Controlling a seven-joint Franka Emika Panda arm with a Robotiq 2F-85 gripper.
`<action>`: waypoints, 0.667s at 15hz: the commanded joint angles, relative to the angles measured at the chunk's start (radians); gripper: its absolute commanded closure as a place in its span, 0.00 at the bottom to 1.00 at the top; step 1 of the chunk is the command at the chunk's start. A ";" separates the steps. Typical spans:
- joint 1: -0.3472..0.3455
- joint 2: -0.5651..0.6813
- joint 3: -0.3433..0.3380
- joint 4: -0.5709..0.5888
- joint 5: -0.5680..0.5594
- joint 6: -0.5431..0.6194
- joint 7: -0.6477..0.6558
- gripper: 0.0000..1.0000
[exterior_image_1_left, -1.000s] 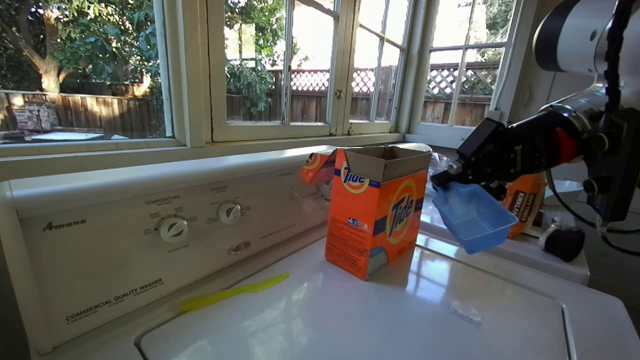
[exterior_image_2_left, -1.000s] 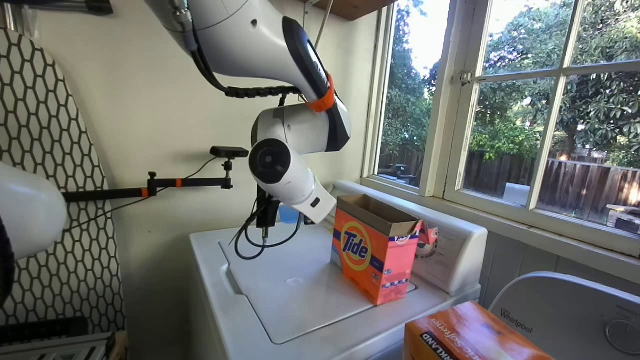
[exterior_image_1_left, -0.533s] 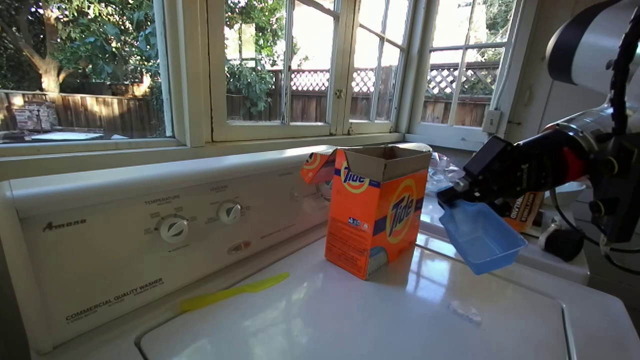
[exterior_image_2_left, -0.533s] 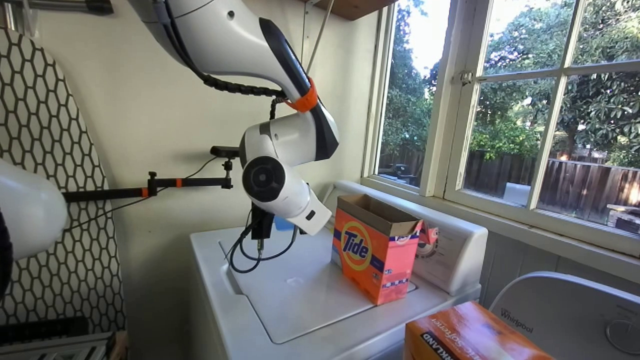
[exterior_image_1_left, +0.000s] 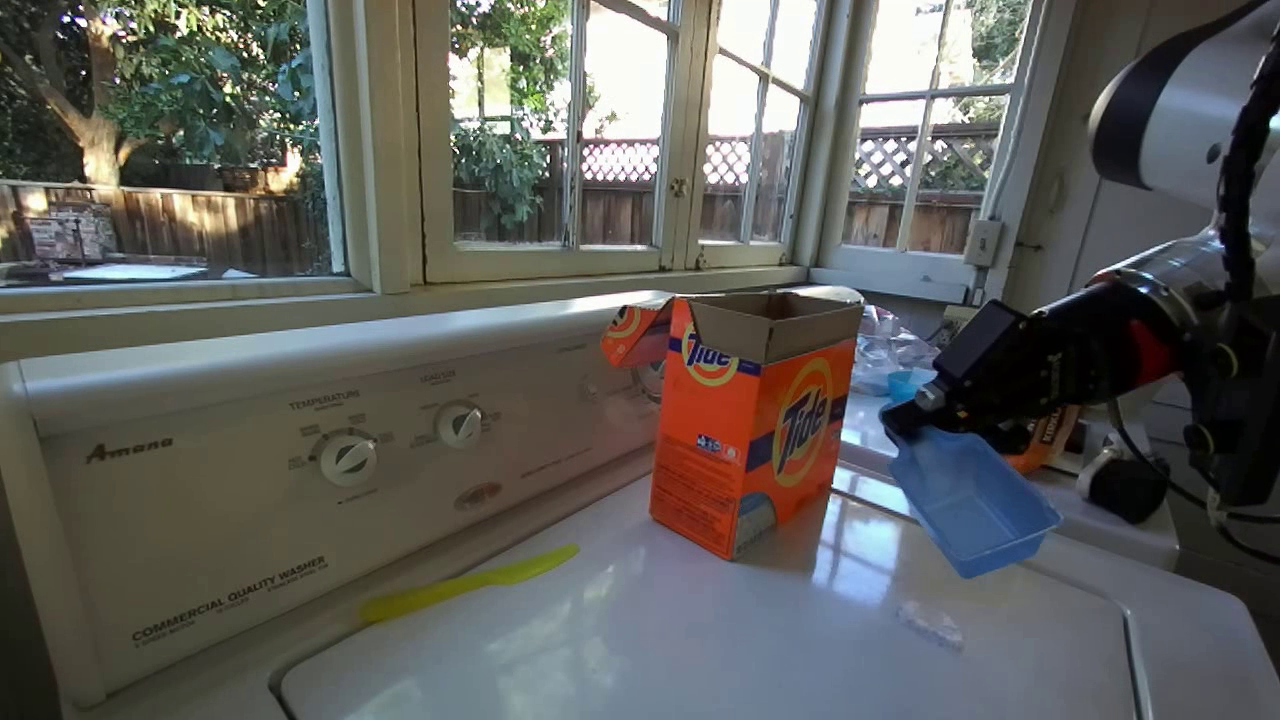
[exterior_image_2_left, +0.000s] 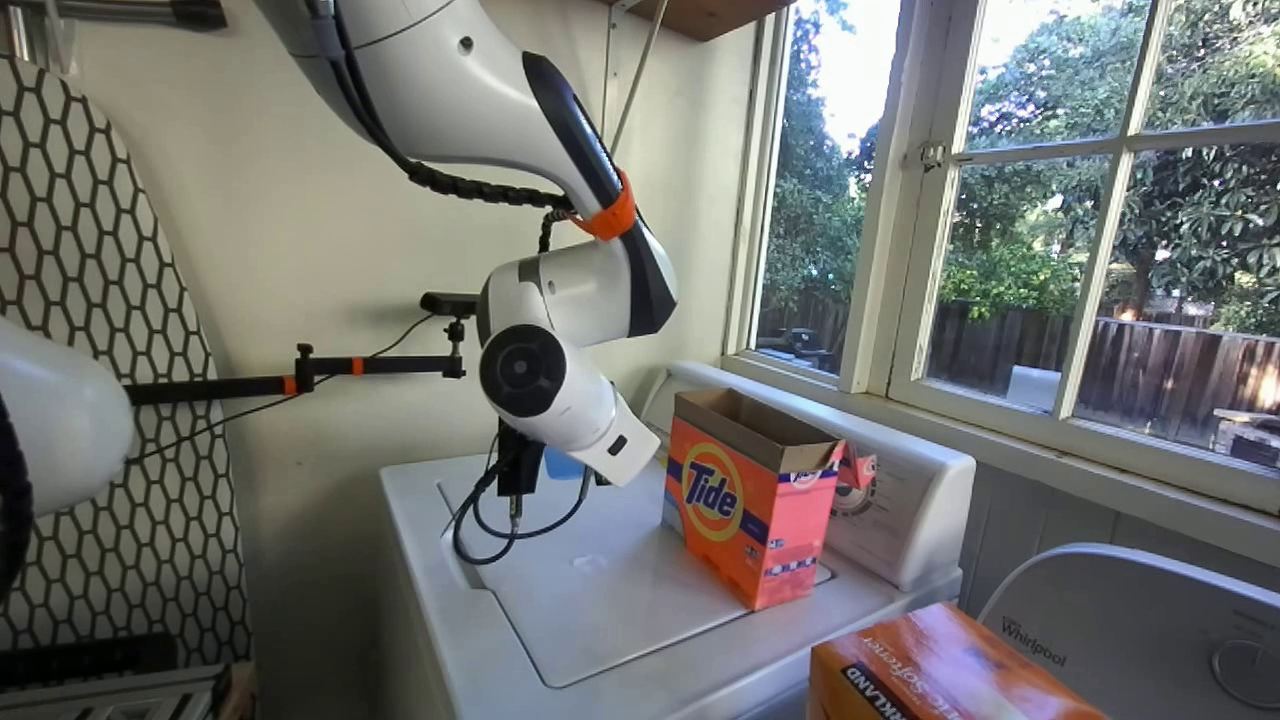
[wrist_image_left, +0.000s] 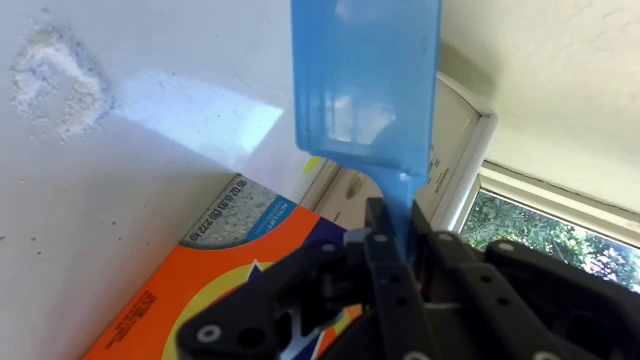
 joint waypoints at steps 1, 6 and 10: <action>0.060 -0.025 -0.053 -0.006 0.023 0.027 -0.019 0.97; 0.243 -0.200 -0.252 -0.033 -0.039 -0.111 0.135 0.97; 0.323 -0.037 -0.306 0.024 0.036 0.012 -0.040 0.97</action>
